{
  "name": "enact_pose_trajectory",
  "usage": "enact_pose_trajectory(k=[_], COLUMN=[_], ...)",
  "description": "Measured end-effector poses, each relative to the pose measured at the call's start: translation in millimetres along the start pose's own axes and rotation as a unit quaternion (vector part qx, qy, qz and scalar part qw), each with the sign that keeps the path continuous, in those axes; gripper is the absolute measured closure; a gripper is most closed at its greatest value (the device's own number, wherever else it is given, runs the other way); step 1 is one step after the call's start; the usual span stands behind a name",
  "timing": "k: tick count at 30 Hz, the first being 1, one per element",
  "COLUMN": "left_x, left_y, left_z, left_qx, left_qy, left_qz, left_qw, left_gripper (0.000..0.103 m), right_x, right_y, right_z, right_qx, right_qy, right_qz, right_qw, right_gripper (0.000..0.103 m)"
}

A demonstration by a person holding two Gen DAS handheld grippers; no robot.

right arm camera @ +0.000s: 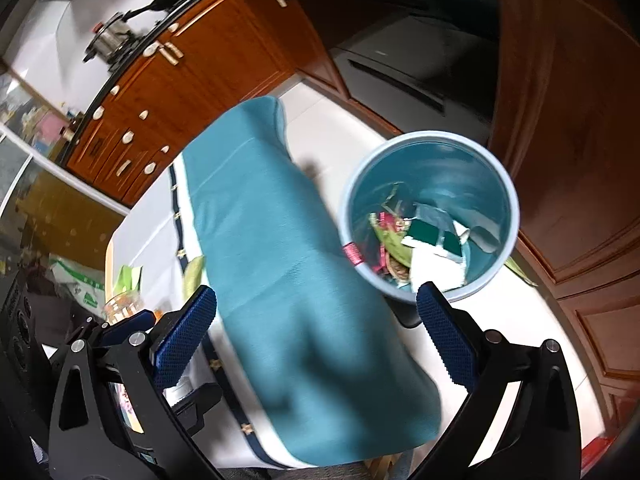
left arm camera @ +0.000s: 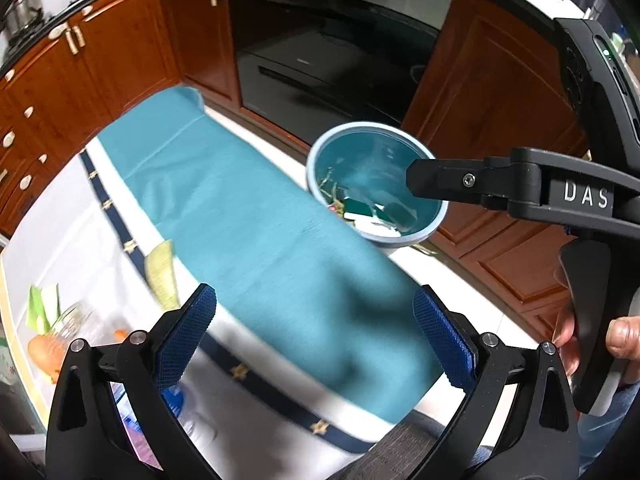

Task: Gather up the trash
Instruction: 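Move both tools back toward the table, then grasp the water bottle with the right tool while the left tool grasps an orange peel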

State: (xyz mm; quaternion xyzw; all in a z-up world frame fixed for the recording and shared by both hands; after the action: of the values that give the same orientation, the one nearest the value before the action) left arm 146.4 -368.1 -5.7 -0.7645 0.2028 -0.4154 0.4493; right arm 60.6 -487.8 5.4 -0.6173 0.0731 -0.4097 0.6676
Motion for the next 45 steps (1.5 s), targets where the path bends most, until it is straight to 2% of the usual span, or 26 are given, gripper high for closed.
enact_pose_trajectory(k=[9,19,27,33,43,45], left_x=[-46.2,-116.3,-152.6,-166.4,-164.0,-161.3], left_y=[-54.8,-108.8,-116.3,-111.1,-98.1,-95.2], left_z=[52.9,121.3,170.4,197.2,210.4,211.9], left_qx=[0.012,0.028,0.012,-0.008,-0.010,-0.010], left_qy=[-0.033,-0.083,-0.149,-0.190,-0.193,-0.192], left_qz=[-0.029,-0.058,-0.070,-0.071,-0.060,-0.057], left_qw=[0.9989,0.9945,0.9862,0.9791,0.9793,0.9796], left_gripper=[0.004,0.004,0.004,0.004,0.004,0.004], right_x=[-25.8,-70.0,-104.4,-109.9,-102.5,-102.7], right_y=[-6.8,5.3,36.1,56.4,78.3,81.0], right_z=[78.2,179.1,242.8,258.8,264.2,267.7], right_qx=[0.014,0.043,0.050,0.046,0.052,0.056], right_qy=[-0.065,-0.153,-0.207,-0.227,-0.229,-0.236], right_qz=[0.021,0.061,0.101,0.100,0.095,0.094], right_qw=[0.998,0.985,0.972,0.968,0.968,0.966], right_gripper=[0.007,0.007,0.007,0.007,0.007,0.013])
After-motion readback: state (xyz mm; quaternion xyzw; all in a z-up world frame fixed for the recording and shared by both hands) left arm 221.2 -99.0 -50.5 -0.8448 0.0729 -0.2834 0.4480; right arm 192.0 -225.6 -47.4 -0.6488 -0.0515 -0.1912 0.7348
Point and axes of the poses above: each gripper's, at about its wrist camera, not at the fingertips, and y roughly the way its jaws point, z to its left, x to its top, the point moved 3 cm from there along y, roughly the way its jaws point, and after that the axes turned 12 degrees about -x, right-handed, at the moved point
